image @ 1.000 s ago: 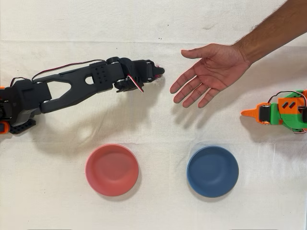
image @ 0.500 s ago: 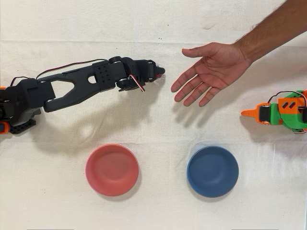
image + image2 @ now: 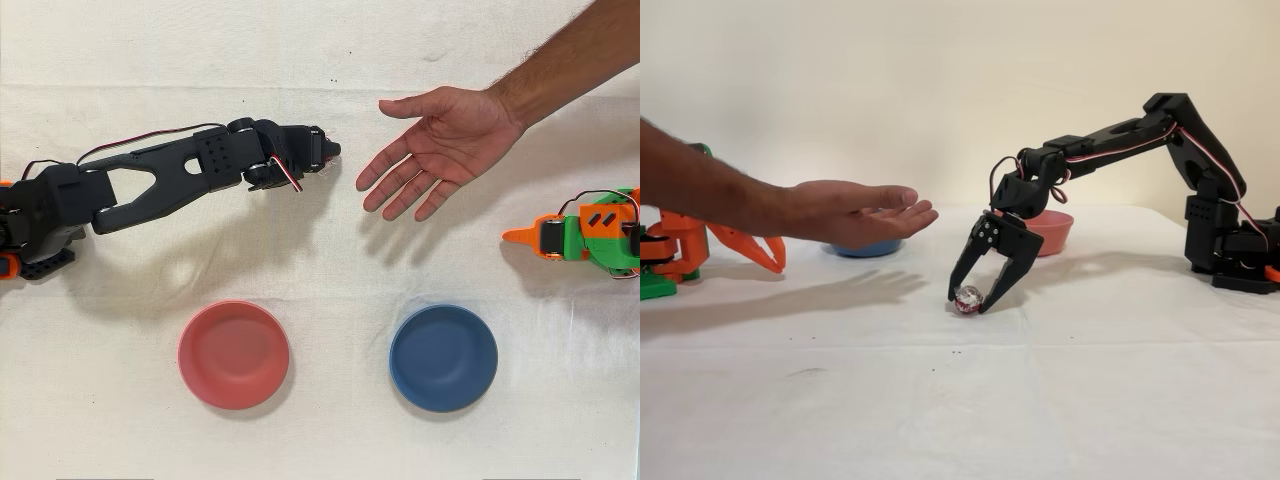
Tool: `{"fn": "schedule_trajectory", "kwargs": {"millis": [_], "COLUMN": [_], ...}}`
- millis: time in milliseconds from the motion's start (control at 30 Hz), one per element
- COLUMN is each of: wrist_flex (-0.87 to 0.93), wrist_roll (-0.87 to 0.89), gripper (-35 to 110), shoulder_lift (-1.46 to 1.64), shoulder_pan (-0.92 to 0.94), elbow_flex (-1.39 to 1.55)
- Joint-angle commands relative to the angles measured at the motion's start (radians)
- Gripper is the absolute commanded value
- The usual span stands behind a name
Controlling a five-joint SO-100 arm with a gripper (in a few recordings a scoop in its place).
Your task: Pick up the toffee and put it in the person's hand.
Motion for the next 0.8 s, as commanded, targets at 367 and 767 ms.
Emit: {"fn": "schedule_trajectory", "kwargs": {"millis": [367,767], "wrist_flex": [0.081,0.106], "wrist_roll": [-0.081,-0.117], "gripper": [12,11], "shoulder_lift": [0.250,0.324], "shoulder_pan": [0.011,0.067], "elbow_flex": [-0.138,-0.233]}}
